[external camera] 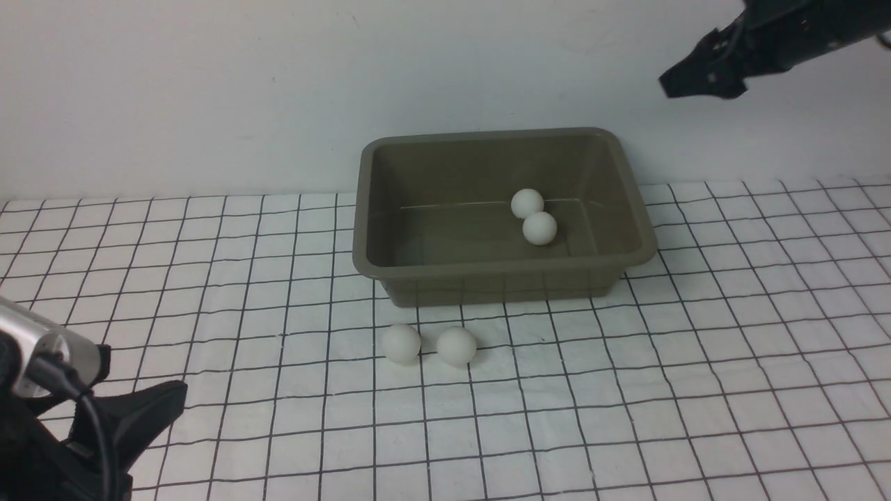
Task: Put the table tennis balls into the box on the white checkered tablecloth.
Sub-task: 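Reach for and grasp a ping pong ball on the table beside the basket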
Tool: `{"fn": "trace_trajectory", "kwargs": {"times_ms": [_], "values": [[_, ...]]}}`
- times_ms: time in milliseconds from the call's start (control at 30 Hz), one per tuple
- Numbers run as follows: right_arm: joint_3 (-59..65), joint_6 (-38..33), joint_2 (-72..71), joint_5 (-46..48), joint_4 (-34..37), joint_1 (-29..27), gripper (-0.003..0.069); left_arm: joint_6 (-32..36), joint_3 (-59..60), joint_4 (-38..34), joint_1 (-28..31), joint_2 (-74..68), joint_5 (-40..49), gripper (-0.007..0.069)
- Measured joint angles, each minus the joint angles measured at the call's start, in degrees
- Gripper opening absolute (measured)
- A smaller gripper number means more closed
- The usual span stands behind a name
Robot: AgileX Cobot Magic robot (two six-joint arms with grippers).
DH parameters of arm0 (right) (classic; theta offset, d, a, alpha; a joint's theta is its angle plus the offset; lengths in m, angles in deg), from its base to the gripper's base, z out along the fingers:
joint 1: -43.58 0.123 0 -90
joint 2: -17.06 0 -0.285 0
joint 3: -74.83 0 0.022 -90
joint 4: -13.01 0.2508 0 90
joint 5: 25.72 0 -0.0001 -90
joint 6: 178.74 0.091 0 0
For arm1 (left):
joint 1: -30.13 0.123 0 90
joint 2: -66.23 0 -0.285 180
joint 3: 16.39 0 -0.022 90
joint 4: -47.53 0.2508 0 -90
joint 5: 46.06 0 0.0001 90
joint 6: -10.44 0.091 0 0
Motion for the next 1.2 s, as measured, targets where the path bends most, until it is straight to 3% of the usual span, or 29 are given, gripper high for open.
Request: {"fn": "trace_trajectory", "kwargs": {"times_ms": [200, 333, 667, 800, 1000, 1200], "values": [[0.0, 0.2, -5.9, 6.6, -0.8, -2.1, 0.0496, 0.9, -1.3, -4.1, 0.0, -10.9, -0.3, 0.0468], [0.0, 2.8, -8.8, 8.9, -0.8, -1.1, 0.0496, 6.0, -5.5, -8.8, 0.0, -18.9, 0.2, 0.0468], [0.0, 7.4, -13.2, 9.7, -0.7, 3.9, 0.0496, 27.4, -16.4, -18.8, -0.1, -41.1, 1.3, 0.0468], [0.0, 8.7, -13.2, 9.7, -0.7, 4.1, 0.0496, 35.9, -19.3, -24.3, -2.7, -50.5, 1.6, 0.0468], [0.0, 9.2, -13.2, 9.8, -0.7, 4.1, 0.0496, 38.3, -22.7, -29.9, -9.0, -60.1, -1.2, 0.0468], [0.0, 9.2, -13.2, 9.8, -0.7, 4.1, 0.0496, 38.4, -24.4, -33.4, -13.8, -66.2, -12.3, 0.0468]]}}
